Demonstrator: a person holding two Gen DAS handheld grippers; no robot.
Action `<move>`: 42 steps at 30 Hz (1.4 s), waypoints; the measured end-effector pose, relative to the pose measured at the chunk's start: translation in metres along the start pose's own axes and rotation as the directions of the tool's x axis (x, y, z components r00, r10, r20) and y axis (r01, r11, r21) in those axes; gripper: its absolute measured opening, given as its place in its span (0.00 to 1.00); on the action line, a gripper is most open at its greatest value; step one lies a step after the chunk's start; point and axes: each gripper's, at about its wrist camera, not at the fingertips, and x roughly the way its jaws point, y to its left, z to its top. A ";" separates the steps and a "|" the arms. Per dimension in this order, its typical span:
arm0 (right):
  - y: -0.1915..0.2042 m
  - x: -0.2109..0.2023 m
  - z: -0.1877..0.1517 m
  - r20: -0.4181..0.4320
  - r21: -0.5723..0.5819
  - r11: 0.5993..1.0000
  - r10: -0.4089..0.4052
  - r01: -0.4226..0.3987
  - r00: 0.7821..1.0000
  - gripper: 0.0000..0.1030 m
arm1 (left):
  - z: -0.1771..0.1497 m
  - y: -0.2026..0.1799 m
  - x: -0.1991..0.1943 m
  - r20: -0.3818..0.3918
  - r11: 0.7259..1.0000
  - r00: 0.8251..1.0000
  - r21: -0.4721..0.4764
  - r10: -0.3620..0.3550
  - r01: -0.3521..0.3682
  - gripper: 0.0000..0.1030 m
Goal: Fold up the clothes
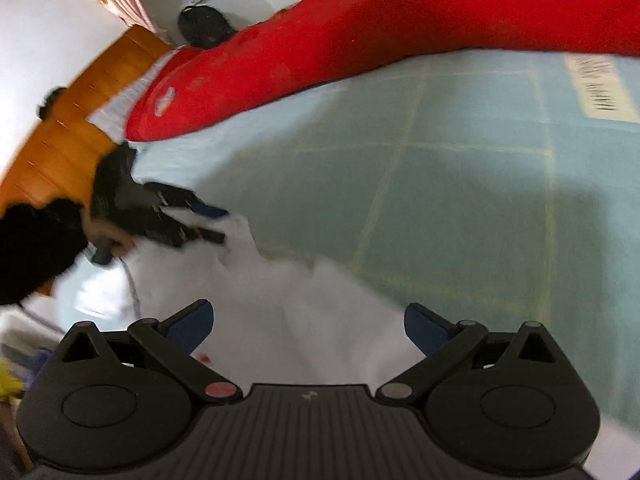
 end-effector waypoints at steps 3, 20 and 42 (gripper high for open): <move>-0.012 0.033 0.029 -0.113 0.006 0.995 0.099 -0.099 0.989 1.00 | -0.002 0.003 0.000 0.013 1.000 1.000 -0.005 -0.013 0.013 0.55; -0.015 0.099 0.026 -0.434 0.195 0.933 0.358 -0.302 0.827 1.00 | 0.004 0.010 -0.001 -0.003 0.998 0.999 0.044 -0.044 0.044 0.55; -0.060 0.109 0.024 -0.334 0.302 0.865 0.490 -0.401 0.805 1.00 | 0.011 0.024 -0.011 -0.099 0.988 0.985 0.051 -0.141 0.147 0.53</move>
